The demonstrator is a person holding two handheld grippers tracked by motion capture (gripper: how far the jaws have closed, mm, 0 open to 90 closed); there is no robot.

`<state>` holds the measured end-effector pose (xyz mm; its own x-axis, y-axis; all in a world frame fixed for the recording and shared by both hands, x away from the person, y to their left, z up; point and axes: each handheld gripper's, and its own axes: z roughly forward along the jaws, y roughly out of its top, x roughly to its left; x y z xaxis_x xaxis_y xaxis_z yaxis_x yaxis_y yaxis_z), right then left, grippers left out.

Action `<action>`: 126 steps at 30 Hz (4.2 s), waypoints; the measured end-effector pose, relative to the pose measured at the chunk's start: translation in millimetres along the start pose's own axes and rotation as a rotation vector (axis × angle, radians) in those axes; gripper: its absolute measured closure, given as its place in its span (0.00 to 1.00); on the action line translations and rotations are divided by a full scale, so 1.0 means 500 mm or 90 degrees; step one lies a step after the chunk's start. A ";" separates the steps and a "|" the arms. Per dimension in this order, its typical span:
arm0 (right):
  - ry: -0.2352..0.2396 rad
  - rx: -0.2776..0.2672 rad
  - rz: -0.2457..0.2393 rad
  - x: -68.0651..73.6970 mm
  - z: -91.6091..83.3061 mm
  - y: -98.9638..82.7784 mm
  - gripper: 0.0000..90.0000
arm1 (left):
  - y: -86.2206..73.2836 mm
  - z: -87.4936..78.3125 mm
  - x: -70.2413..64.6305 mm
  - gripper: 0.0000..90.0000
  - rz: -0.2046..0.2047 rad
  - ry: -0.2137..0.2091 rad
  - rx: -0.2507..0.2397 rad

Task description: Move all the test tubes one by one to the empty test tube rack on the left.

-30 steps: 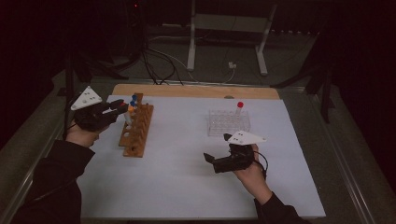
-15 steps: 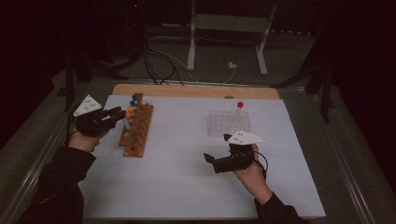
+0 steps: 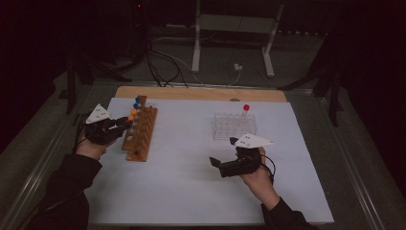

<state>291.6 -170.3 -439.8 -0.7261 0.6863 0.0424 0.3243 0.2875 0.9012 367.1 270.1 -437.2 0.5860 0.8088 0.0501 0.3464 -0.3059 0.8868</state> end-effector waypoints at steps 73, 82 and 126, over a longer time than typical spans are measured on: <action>-0.261 0.091 0.120 -0.314 0.119 0.014 0.61 | -0.055 -0.066 -0.160 0.02 0.025 -0.141 -0.039; -0.263 0.090 0.117 -0.319 0.127 0.017 0.81 | -0.057 -0.065 -0.159 0.02 0.023 -0.140 -0.033; -0.081 0.031 -0.048 -0.073 0.024 0.056 0.83 | 0.064 -0.022 -0.226 0.04 0.055 -0.232 -0.041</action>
<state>334.5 -179.3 -421.4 -0.6682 0.7393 -0.0829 0.3028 0.3720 0.8775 303.7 174.4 -409.3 0.8375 0.5456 -0.0304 0.2442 -0.3239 0.9140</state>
